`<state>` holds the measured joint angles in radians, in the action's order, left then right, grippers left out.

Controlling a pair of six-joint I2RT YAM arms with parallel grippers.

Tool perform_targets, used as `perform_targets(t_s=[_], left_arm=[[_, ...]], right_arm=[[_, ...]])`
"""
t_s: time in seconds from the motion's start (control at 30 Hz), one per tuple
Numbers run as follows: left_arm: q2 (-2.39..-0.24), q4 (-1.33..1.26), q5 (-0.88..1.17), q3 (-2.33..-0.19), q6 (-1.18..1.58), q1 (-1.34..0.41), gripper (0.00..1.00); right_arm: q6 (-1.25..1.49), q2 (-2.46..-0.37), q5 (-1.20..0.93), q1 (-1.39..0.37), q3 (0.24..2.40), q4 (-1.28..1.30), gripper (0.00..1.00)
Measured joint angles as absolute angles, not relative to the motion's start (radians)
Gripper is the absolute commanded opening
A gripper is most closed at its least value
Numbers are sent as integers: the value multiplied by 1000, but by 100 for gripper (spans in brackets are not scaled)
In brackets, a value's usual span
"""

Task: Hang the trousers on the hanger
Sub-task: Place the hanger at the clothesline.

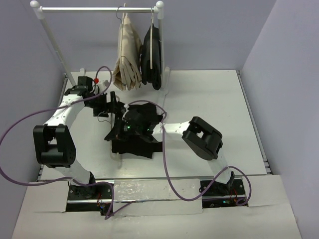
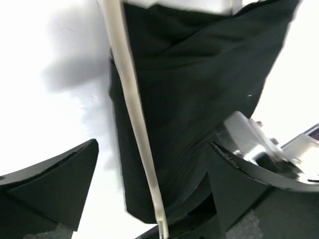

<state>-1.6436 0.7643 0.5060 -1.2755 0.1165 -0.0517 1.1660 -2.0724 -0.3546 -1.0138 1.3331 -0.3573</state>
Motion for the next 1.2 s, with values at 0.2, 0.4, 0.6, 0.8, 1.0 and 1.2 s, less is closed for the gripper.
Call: perform_targets(t_s=[0.2, 0.4, 0.6, 0.8, 1.0, 1.2], left_arm=[[-1583, 860, 505, -1391, 63, -25, 99], [-1534, 933, 504, -1502, 38, 10, 99], [-1444, 1043, 519, -1579, -52, 150, 90], [-1213, 1148, 579, -1522, -207, 207, 55], [-1029, 1131, 597, -1301, -187, 204, 58], [-1104, 1032, 535, -1181, -86, 204, 62]], right_arm=[[1189, -2070, -400, -1013, 1333, -403, 0], [1190, -2070, -412, -1008, 1334, -395, 0], [1213, -2070, -413, -1006, 1353, -393, 0], [1246, -2070, -412, -1003, 1386, -395, 0], [1248, -2070, -416, -1004, 1444, -390, 0], [1256, -2070, -435, -1011, 1479, -385, 0]])
